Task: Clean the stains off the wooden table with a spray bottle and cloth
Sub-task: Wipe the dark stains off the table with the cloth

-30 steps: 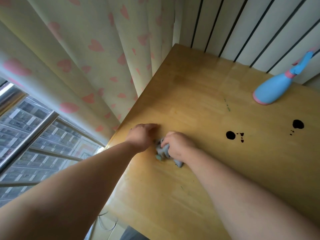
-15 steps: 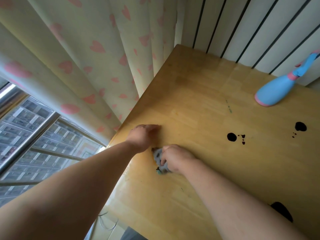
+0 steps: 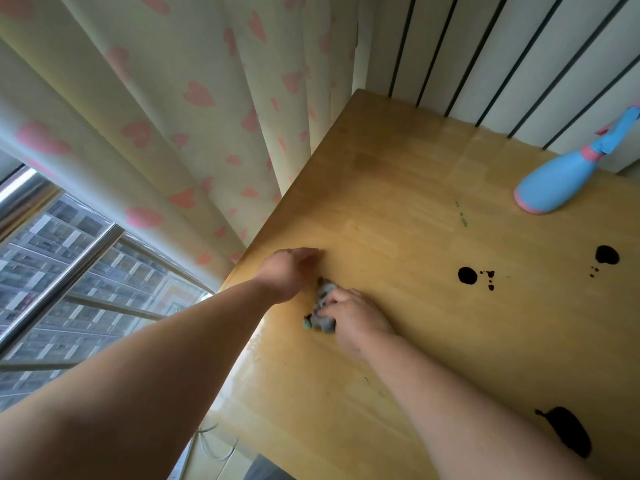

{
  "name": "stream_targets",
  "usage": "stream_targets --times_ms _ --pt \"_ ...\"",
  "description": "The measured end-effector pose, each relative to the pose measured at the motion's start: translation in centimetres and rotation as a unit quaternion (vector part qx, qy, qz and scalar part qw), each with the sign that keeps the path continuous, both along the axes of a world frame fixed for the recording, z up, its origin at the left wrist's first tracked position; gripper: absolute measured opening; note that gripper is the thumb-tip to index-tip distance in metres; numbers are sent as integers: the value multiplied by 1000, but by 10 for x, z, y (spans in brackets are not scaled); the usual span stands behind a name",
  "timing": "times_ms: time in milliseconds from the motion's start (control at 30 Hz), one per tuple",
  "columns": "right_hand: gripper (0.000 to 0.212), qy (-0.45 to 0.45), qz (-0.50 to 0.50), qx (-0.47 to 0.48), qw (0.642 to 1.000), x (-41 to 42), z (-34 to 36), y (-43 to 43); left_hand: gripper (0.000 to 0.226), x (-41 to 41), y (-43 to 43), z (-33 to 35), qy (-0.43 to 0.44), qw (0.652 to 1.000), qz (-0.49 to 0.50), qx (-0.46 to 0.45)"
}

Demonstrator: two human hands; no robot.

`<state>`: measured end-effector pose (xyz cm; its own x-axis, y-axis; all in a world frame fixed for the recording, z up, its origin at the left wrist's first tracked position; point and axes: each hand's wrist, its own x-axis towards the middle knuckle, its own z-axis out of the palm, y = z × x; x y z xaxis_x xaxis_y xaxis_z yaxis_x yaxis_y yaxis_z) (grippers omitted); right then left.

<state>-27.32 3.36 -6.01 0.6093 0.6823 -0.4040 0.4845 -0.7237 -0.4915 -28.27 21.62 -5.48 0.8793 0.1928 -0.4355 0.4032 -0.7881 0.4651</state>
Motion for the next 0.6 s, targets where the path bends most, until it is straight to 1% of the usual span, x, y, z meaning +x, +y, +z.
stream_targets --times_ms 67,133,167,200,267,300,333,400,433,500,533,600 --pt "28 35 -37 -16 999 7 -4 -9 70 -1 -1 2 -4 1000 2 5" --pt "18 74 -165 -18 983 18 -5 -13 75 -1 -2 0 -1 1000 5 4" --pt "13 86 -244 16 966 21 -7 -15 77 -1 -2 -1 0 1000 11 1" --pt "11 105 -320 55 940 24 -7 -13 78 -1 -1 -1 1 1000 17 -4" --pt "20 66 -368 102 922 31 -7 -13 78 -1 -2 -1 -2 1000 26 -9" --pt "25 42 -356 112 927 31 -9 -12 78 0 -2 -1 -3 999 32 -14" --pt "30 43 -341 111 933 30 -8 -9 77 0 -2 0 -3 999 40 -22" --pt "43 -4 -232 46 972 23 -11 -2 70 1 -4 -1 -1 998 59 -39" --pt "47 -37 -196 28 980 18 -11 4 63 1 -4 -1 -3 996 69 -49" --pt "50 -74 -147 40 986 11 -11 13 47 3 -4 -2 -12 991 107 -81" --pt "50 -82 -111 55 989 8 -13 18 46 3 -3 -2 -14 985 132 -107" --pt "49 -67 -36 67 995 3 -15 22 58 4 0 1 -15 978 161 -133"
